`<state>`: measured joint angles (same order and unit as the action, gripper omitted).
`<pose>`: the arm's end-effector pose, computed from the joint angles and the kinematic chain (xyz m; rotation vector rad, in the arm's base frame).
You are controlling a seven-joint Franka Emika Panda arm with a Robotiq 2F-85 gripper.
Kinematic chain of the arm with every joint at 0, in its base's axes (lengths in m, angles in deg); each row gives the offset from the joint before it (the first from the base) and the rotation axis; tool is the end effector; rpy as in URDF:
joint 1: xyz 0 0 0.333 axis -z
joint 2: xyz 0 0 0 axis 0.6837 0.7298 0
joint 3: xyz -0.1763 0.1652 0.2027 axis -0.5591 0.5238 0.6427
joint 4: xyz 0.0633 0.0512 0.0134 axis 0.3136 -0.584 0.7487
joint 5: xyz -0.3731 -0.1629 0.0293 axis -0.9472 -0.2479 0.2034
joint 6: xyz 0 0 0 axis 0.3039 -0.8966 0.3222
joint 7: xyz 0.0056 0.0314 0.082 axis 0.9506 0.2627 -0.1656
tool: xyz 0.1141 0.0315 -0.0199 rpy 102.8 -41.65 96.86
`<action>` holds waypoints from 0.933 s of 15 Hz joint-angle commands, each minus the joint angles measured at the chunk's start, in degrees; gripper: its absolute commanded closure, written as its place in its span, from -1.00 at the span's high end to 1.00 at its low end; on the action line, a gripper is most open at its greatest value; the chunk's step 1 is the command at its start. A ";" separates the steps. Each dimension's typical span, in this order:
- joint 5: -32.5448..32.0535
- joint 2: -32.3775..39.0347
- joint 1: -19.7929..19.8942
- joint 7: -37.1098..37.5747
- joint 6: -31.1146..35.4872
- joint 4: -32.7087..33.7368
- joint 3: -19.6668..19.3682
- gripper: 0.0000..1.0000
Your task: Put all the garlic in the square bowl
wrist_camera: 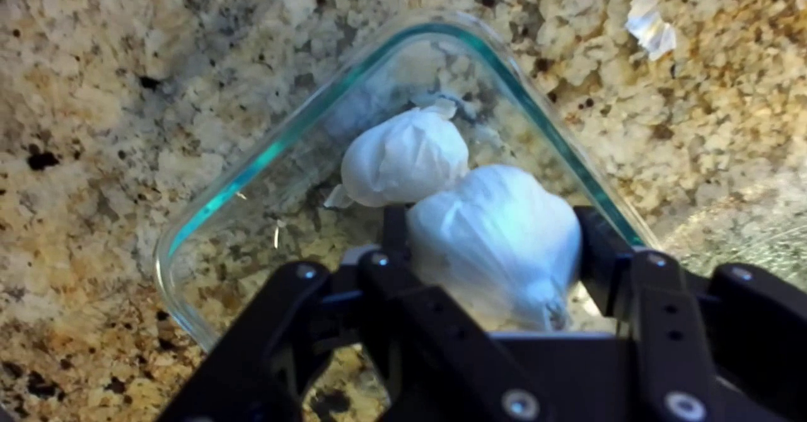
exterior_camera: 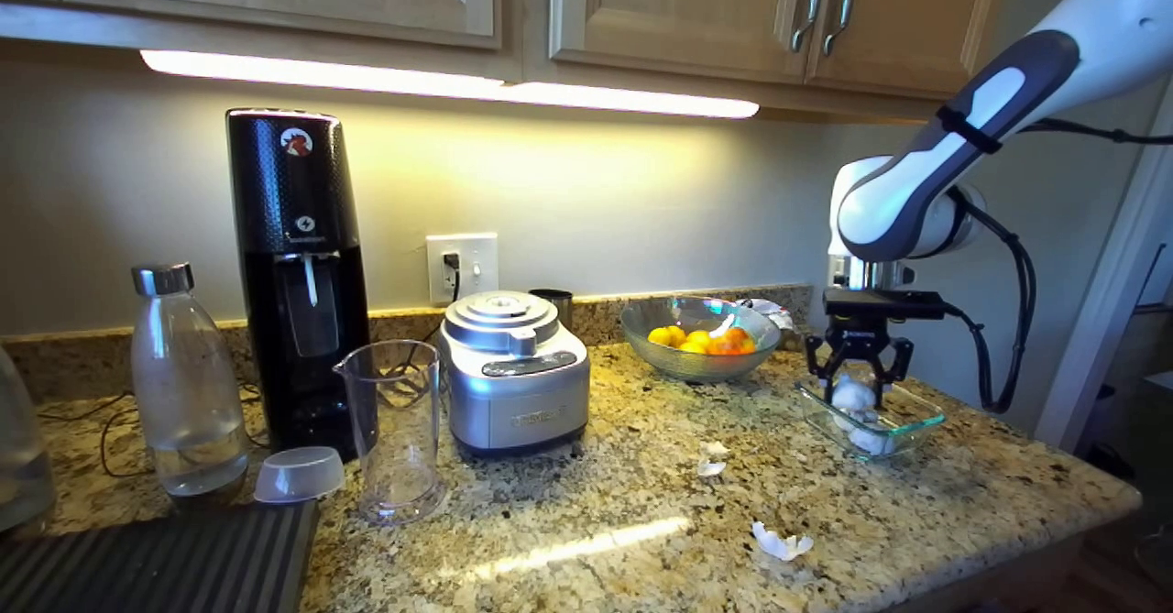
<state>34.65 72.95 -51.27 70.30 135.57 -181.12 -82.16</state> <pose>0.5594 0.0364 0.1748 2.8967 -1.0804 -0.2091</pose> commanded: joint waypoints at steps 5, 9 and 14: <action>-0.08 -1.40 -0.03 4.69 1.48 -1.86 -0.62 0.93; -0.96 -5.25 -0.63 5.74 3.48 -4.06 -0.64 1.00; -1.02 -10.89 -1.03 4.51 5.58 -5.49 1.12 1.00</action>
<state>34.34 68.07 -51.98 74.07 138.86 -182.11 -82.08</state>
